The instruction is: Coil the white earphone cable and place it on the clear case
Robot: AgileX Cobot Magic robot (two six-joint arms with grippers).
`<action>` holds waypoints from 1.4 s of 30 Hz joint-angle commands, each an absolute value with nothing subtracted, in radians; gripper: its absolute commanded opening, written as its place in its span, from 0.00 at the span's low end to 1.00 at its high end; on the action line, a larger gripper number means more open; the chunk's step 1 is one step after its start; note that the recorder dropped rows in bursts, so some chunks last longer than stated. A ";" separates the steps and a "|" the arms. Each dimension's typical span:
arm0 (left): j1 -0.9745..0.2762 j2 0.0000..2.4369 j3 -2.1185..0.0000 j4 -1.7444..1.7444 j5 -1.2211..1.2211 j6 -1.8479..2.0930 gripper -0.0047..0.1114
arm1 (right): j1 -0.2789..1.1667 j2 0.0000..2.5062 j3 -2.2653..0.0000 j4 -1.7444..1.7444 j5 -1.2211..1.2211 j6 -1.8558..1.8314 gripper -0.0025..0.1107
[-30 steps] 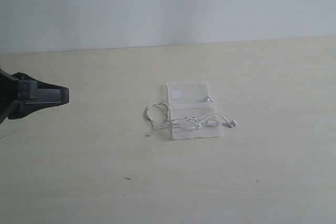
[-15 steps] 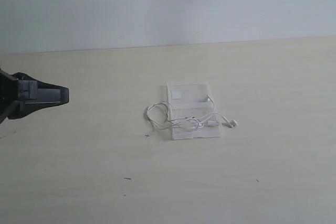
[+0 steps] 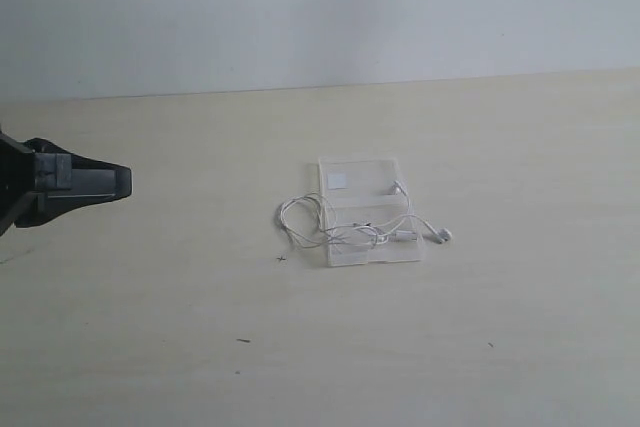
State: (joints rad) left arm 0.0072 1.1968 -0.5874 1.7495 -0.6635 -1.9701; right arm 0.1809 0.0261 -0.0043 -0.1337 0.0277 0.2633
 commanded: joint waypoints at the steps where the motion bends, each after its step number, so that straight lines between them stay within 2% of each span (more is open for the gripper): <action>1: 0.011 1.197 -0.582 1.744 -0.661 -1.964 0.04 | 0.174 0.000 0.000 -0.131 0.036 0.215 0.02; 12: 0.011 1.197 -0.582 1.744 -0.661 -1.964 0.04 | 0.174 0.000 0.000 0.161 0.160 -0.108 0.02; 23: 0.011 1.197 -0.582 1.744 -0.661 -1.964 0.04 | 0.174 0.000 0.000 0.162 0.265 -0.076 0.02; 42: 0.011 1.197 -0.582 1.744 -0.661 -1.964 0.04 | 0.174 0.000 0.000 0.159 0.269 -0.008 0.02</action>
